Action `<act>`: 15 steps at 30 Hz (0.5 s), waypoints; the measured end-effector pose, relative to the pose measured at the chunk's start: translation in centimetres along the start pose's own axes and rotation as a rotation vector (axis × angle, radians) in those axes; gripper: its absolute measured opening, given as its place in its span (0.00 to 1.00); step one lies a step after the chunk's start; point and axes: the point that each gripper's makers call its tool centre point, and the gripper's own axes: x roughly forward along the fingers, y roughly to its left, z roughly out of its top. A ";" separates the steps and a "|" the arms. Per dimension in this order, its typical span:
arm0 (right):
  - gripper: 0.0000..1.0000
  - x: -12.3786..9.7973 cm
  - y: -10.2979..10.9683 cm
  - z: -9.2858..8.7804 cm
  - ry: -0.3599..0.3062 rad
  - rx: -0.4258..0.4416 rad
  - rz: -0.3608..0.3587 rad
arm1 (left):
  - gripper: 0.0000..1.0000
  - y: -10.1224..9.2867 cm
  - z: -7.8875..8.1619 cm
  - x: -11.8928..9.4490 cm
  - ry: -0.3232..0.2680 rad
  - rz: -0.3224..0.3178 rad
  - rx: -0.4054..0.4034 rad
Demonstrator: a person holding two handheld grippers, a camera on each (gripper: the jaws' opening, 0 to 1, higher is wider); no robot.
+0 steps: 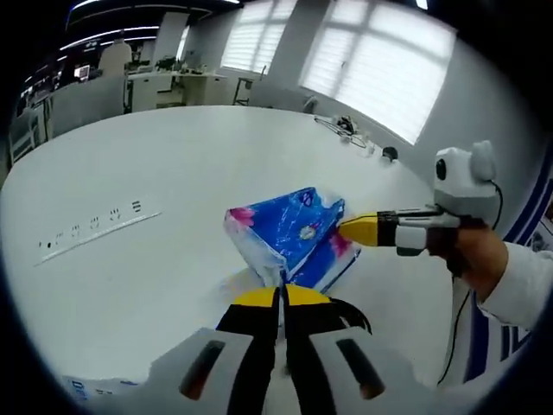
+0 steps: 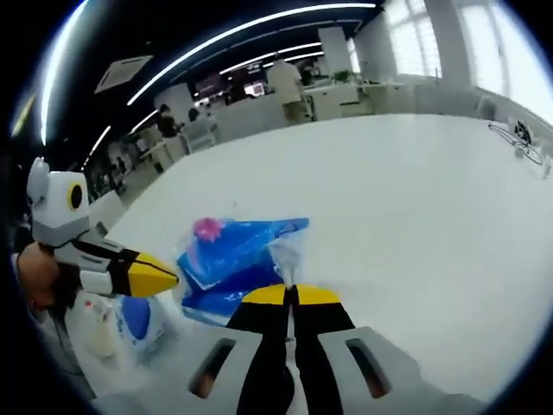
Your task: Arrange the tabletop items into an orderly group along one side of the table until the central work area is clear of visible clutter.
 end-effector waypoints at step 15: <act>0.00 2.8 -1.2 -2.1 0.048 0.017 0.003 | 0.00 1.7 -1.8 2.3 0.037 0.021 -0.053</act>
